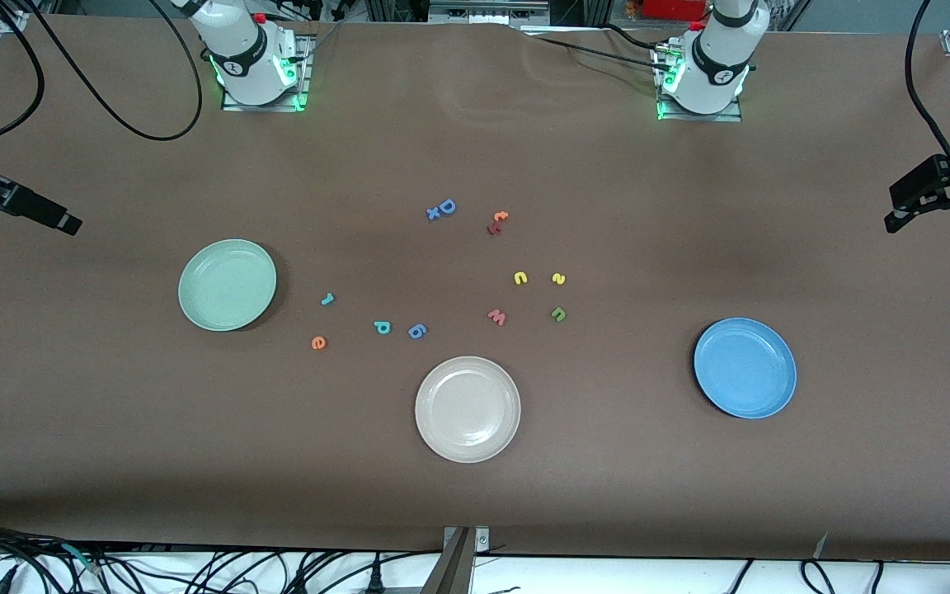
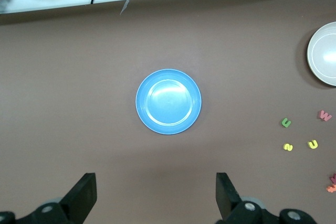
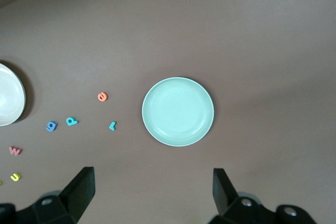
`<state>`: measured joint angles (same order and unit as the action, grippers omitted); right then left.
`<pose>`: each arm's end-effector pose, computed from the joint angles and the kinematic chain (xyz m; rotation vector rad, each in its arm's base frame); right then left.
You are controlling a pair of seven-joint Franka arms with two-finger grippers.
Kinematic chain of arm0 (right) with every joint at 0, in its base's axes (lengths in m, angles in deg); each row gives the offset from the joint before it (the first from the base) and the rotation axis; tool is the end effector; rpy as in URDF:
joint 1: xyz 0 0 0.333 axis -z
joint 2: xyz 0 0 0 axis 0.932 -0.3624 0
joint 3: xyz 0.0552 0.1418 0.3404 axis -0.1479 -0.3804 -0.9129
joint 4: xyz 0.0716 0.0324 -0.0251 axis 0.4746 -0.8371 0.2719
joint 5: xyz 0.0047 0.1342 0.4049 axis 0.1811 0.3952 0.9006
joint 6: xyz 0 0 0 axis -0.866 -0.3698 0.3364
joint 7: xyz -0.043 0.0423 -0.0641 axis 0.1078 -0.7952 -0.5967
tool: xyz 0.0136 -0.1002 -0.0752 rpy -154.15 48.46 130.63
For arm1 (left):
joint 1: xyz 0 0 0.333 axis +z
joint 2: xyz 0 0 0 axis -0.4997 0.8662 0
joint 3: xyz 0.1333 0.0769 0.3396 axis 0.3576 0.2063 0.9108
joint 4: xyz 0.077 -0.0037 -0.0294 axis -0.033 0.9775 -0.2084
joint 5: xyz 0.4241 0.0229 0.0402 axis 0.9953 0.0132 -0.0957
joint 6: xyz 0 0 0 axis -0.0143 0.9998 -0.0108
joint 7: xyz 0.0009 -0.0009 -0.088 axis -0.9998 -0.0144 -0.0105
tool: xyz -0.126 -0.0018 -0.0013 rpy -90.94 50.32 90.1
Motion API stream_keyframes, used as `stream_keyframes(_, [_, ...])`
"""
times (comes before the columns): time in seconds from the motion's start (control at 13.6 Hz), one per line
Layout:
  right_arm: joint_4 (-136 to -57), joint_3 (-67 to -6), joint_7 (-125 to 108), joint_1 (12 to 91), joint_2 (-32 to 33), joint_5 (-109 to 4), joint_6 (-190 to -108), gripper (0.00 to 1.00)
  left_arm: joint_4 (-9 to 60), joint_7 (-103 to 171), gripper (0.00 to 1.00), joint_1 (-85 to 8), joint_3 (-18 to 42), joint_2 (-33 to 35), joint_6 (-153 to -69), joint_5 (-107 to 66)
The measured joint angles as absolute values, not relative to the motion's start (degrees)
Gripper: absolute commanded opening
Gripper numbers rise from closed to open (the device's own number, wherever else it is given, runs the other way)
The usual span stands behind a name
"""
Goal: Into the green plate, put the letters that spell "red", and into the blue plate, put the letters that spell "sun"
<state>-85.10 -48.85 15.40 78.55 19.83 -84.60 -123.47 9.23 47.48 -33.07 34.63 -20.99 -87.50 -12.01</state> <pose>0.6141 -0.0217 0.6421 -2.9974 0.5788 0.0660 0.6199 0.0104 0.6907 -3.1283 0.1636 -0.1843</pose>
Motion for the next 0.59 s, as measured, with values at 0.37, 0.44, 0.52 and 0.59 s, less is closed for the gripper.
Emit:
stream_keyframes(0.37, [-85.50,-49.10,15.36,78.56,20.42,-84.60,-123.55,1.00,8.15,47.55,1.00,-33.48,33.53,-20.99,-87.31,-12.01])
stream_keyframes(0.44, [-85.50,-49.11,15.35,78.56,20.44,-84.60,-123.57,1.00,8.09,47.55,1.00,-33.51,33.44,-20.96,-87.29,-12.01])
stream_keyframes(0.52, [-85.50,-49.11,15.34,78.56,20.46,-84.60,-123.57,1.00,8.09,47.55,1.00,-33.51,33.40,-20.88,-87.25,-12.01])
stream_keyframes(0.59, [-85.50,-49.11,15.34,78.56,20.46,-84.60,-123.57,1.00,8.10,47.55,1.00,-33.50,33.41,-20.76,-87.22,-12.01])
